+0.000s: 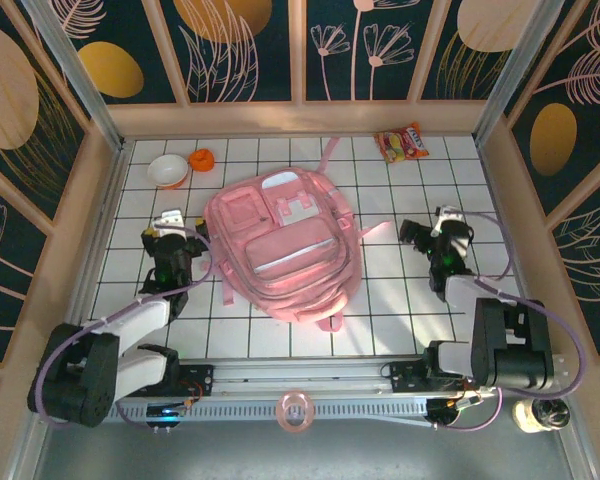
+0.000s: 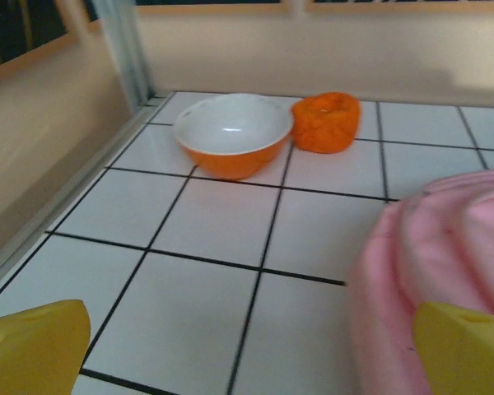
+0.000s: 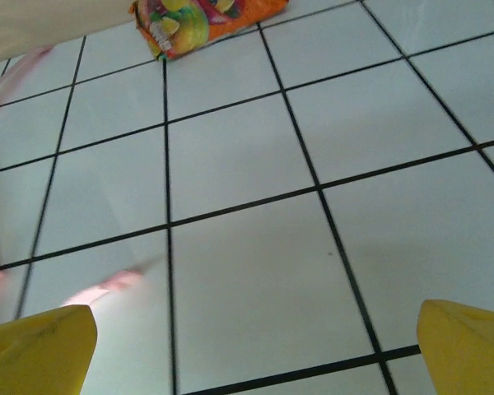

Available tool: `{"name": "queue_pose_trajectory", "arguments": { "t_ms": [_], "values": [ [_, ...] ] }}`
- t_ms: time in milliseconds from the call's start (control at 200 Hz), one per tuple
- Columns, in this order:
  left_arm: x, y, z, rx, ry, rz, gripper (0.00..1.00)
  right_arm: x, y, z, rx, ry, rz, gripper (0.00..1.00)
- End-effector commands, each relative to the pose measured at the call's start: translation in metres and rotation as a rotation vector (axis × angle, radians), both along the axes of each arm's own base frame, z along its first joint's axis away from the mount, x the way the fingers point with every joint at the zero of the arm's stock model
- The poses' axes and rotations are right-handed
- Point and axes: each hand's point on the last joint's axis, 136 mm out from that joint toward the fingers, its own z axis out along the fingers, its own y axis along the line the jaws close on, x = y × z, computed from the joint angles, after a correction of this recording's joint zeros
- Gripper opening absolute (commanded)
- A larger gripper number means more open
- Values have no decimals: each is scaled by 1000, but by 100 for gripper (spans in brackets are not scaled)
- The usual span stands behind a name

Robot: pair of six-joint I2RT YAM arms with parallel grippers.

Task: Pack the student bag

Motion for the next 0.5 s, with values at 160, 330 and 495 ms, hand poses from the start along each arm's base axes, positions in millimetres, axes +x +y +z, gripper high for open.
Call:
{"name": "queue_pose_trajectory", "arguments": {
  "t_ms": [160, 330, 495],
  "values": [
    [-11, 32, 30, -17, -324, 44, 99, 20, 10, 44, -50, -357, 110, 99],
    [29, 37, 8, -57, -211, 24, 99, 18, 4, 39, -71, -362, 46, 99],
    [23, 41, 7, -58, -213, 45, 99, 20, 6, 38, -74, -353, 55, 99]
  ]
}}
